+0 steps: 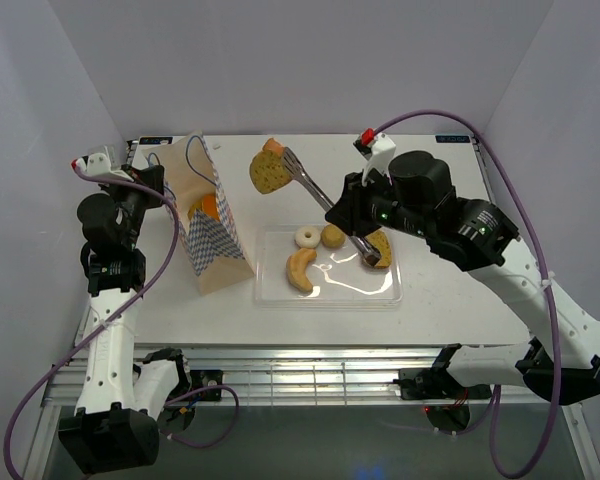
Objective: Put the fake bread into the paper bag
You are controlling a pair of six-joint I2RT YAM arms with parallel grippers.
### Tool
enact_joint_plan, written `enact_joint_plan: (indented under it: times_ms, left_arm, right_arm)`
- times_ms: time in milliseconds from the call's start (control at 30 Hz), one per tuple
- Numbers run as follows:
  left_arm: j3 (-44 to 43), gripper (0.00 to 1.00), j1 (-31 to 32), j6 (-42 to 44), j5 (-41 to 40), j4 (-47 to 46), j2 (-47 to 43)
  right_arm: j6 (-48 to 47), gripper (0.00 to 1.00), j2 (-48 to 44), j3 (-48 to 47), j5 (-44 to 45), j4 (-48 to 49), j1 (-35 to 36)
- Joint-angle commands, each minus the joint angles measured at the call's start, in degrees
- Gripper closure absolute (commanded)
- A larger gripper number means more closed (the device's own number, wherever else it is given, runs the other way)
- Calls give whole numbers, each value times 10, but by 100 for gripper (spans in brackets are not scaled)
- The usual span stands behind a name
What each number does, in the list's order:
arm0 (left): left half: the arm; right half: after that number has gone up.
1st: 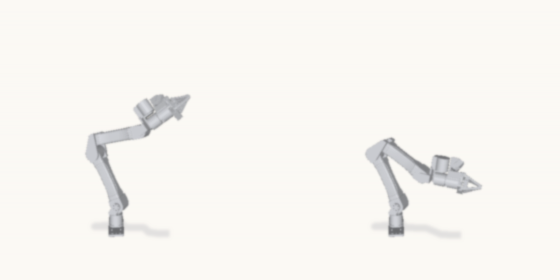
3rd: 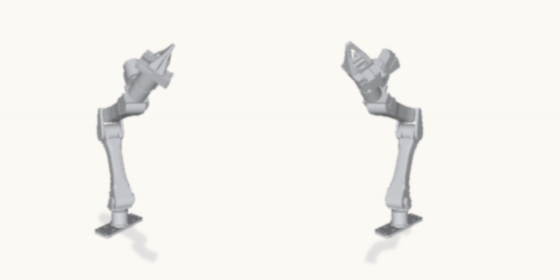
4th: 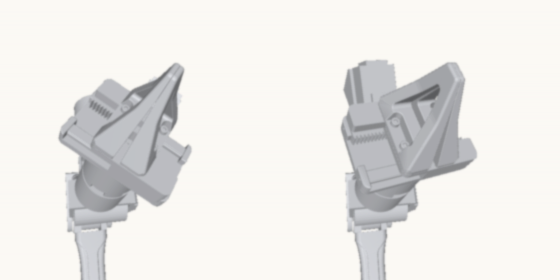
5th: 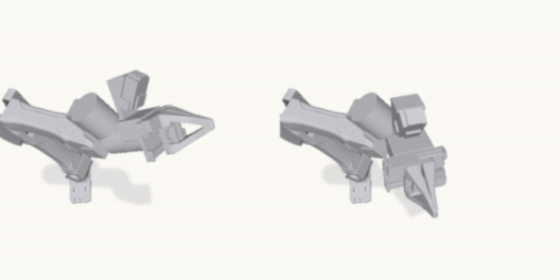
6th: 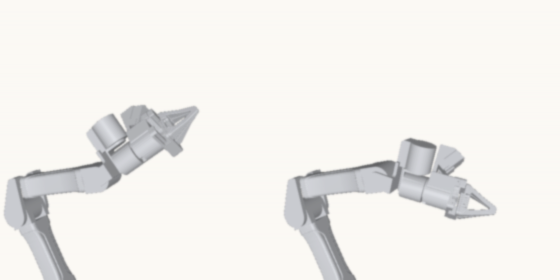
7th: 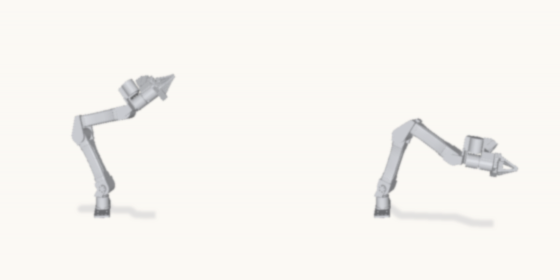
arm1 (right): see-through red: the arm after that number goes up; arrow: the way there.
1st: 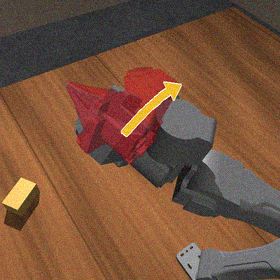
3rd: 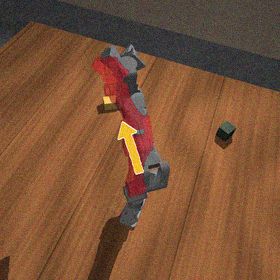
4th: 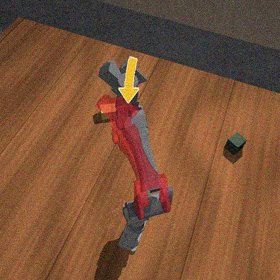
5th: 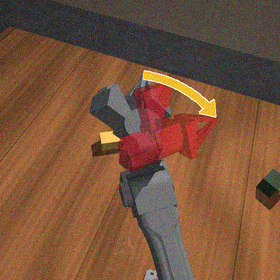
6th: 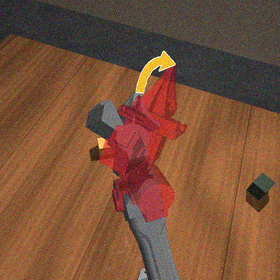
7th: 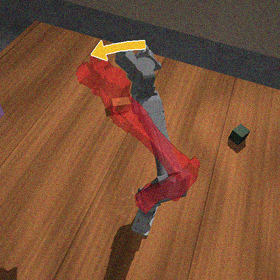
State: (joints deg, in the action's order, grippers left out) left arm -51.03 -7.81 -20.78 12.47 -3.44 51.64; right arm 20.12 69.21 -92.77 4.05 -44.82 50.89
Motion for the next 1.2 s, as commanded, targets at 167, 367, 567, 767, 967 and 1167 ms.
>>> enact_joint_plan:
  times_ms: [167, 367, 567, 767, 967, 1167]
  left_arm:
    - [-5, 100, 22, 29, -53, 15, -17]
    - [-19, 100, 32, 43, -75, 32, -8]
    - [-23, 100, 38, 56, -95, 51, -19]
    - [-26, 100, 41, 68, -113, 55, -31]
    - [-29, 100, 41, 73, -116, 57, -38]
    - [-29, 100, 41, 73, -109, 56, -42]
  right_arm:
    - [-46, 92, 80, -146, -55, 22, 33]
    - [-56, 92, 139, -221, -54, 22, 73]
    - [-60, 92, 179, -246, -61, 26, 87]
    - [-62, 92, 207, -251, -57, 29, 92]
    - [-72, 92, 240, -262, -54, 35, 93]
    - [-73, 92, 291, -307, -51, 29, 93]
